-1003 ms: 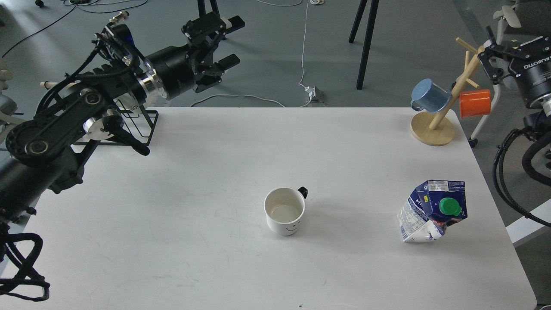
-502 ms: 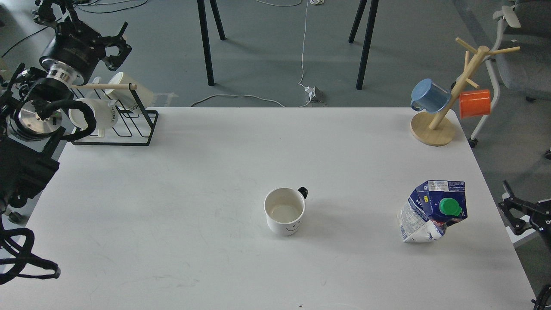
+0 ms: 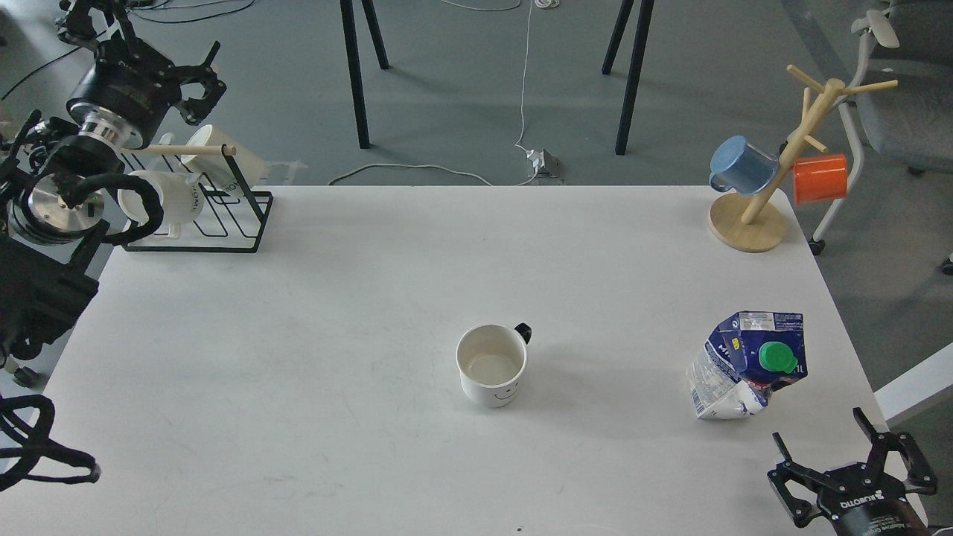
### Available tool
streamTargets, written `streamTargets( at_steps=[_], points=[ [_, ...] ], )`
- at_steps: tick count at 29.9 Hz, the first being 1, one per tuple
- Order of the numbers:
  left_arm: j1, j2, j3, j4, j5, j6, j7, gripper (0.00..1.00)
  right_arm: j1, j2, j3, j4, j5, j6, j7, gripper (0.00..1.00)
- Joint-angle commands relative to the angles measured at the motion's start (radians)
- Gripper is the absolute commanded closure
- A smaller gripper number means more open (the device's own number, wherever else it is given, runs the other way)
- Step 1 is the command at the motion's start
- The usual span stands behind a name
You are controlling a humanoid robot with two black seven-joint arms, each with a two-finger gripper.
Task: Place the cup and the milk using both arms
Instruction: 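Bring the right gripper down around the milk carton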
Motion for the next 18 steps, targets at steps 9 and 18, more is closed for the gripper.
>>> streamTargets(
  at_steps=[9,18],
  points=[
    [0.0,0.011,0.001,-0.002,0.0,0.003,0.001,0.01,0.013,0.159,-0.026,-0.005,-0.059,0.0,0.0,0.05],
    [0.0,0.011,0.001,0.0,0.0,0.011,0.003,0.01,0.053,0.19,0.002,-0.009,-0.059,0.0,0.0,0.1]
  ],
)
